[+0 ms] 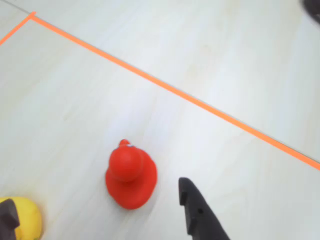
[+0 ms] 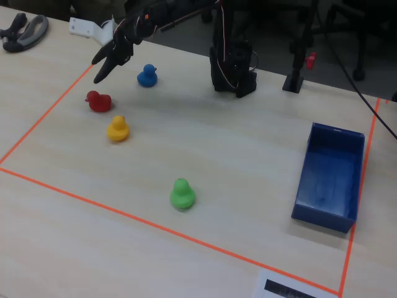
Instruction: Grasp red duck and put it into box.
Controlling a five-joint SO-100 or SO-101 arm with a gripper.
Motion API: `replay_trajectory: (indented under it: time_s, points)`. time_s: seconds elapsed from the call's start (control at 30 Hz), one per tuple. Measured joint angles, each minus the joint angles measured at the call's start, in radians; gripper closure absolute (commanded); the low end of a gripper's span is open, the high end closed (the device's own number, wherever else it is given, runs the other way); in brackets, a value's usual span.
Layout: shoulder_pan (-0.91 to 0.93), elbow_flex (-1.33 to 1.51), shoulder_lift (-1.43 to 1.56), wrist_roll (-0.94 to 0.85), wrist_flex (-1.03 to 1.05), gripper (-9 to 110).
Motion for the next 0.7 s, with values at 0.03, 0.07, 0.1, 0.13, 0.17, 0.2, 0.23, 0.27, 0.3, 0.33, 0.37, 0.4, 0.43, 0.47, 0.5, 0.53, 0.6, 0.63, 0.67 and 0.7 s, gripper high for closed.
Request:
replay_trajectory:
  time_s: [0.03,0.07,0.1,0.13,0.17,0.2,0.23,0.27,0.3,0.33,0.37,0.4,0.43,0.47,0.5,0.53,0.6,0.63,0.67,0.7]
  points:
    - [-0.006,-0.002,-0.008,0.0,0.002,58]
    - [-0.009,-0.006,-0.02,0.0,0.002,58]
    - [-0.014,-0.015,-0.031,0.0,0.006,58]
    - [-0.014,-0.028,-0.044,0.0,0.012,58]
    - [-0.015,-0.04,-0.058,0.0,0.015,58]
    - [-0.015,-0.051,-0.069,0.0,0.015,58]
    - [-0.015,-0.058,-0.078,0.0,0.015,58]
    - [-0.015,-0.064,-0.091,0.0,0.015,58]
    - [-0.015,-0.069,-0.103,0.0,0.014,58]
    - [-0.015,-0.077,-0.12,0.0,0.012,57]
    - [-0.017,-0.086,-0.135,0.0,0.012,57]
    - [-0.017,-0.101,-0.15,0.0,0.012,57]
    - [-0.017,-0.118,-0.166,0.0,0.02,57]
    - [-0.017,-0.133,-0.179,0.0,0.026,57]
    - [-0.017,-0.143,-0.192,0.0,0.029,58]
    - [-0.017,-0.15,-0.202,0.002,0.029,58]
    - [-0.017,-0.153,-0.221,0.003,0.028,58]
    - [-0.017,-0.153,-0.229,0.003,0.025,58]
    - [-0.017,-0.153,-0.236,0.003,0.021,58]
    - [-0.017,-0.153,-0.245,0.003,0.02,58]
